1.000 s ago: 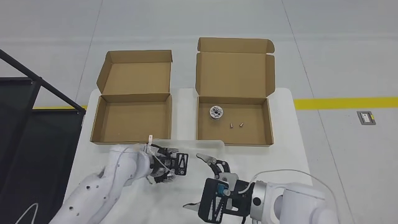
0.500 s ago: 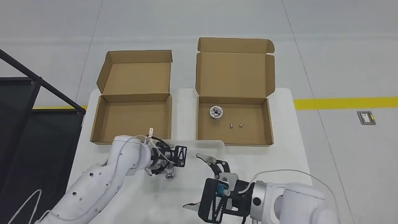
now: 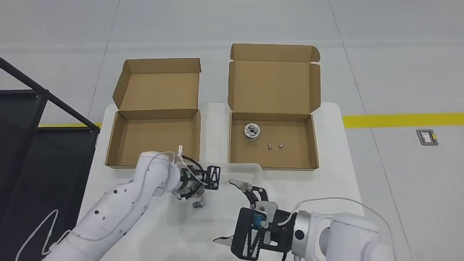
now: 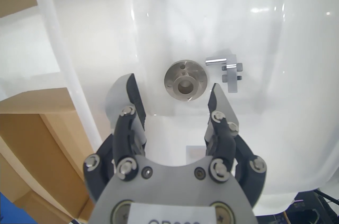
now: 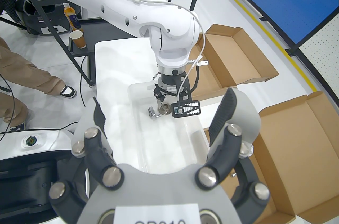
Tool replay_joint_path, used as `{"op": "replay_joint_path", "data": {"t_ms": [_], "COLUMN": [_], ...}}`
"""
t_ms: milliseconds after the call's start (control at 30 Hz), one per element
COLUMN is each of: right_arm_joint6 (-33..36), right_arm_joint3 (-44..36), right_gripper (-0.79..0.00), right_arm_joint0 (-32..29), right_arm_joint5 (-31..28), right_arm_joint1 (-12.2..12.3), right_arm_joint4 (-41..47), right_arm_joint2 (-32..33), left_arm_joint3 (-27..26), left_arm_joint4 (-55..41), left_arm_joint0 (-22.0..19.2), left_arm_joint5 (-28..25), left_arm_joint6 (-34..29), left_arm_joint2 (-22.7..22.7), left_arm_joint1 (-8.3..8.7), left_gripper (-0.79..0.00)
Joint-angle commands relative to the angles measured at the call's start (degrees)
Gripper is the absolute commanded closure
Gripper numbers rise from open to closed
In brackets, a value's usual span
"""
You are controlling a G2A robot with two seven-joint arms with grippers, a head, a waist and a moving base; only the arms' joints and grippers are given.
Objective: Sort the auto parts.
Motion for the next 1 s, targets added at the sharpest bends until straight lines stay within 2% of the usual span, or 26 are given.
{"op": "replay_joint_path", "data": {"t_ms": [0,33,67,133,233,267,300,567,800,967], "right_arm_joint6": [0.0,0.0,0.0,0.0,0.0,0.0,0.0,0.0,0.0,0.0], "right_arm_joint3": [0.0,0.0,0.0,0.0,0.0,0.0,0.0,0.0,0.0,0.0], "right_gripper": [-0.785,-0.785,-0.785,-0.785,-0.785,-0.785,-0.785,-0.785,-0.785,-0.785], "right_arm_joint0": [0.0,0.0,0.0,0.0,0.0,0.0,0.0,0.0,0.0,0.0], "right_arm_joint5": [0.0,0.0,0.0,0.0,0.0,0.0,0.0,0.0,0.0,0.0], "right_arm_joint1": [0.0,0.0,0.0,0.0,0.0,0.0,0.0,0.0,0.0,0.0], "right_arm_joint4": [0.0,0.0,0.0,0.0,0.0,0.0,0.0,0.0,0.0,0.0], "right_arm_joint2": [0.0,0.0,0.0,0.0,0.0,0.0,0.0,0.0,0.0,0.0], "left_arm_joint3": [1.5,2.2,2.9,4.2,6.2,6.8,7.3,9.8,10.4,11.0], "left_arm_joint4": [-1.3,-1.9,-2.6,-3.8,-5.9,-6.9,-7.5,-11.8,-16.8,-19.8], "left_arm_joint0": [-1.3,-2.0,-2.6,-3.8,-5.4,-5.8,-6.3,-9.0,-11.2,-12.4], "left_arm_joint5": [0.0,0.0,0.0,0.0,0.0,0.0,0.0,0.0,0.0,0.0], "left_arm_joint6": [-0.6,-0.8,-1.1,-1.6,-1.9,-1.8,-2.0,-2.9,-4.4,-5.8], "left_arm_joint2": [1.5,2.3,3.0,4.3,6.0,6.5,7.0,10.5,13.9,16.7], "left_arm_joint1": [-0.36,-0.54,-0.71,-1.04,-1.49,-1.62,-1.73,-2.11,-1.55,-1.3], "left_gripper": [-0.548,-0.431,-0.369,-0.382,-0.459,-0.391,-0.369,-0.345,-0.32,-0.268]}}
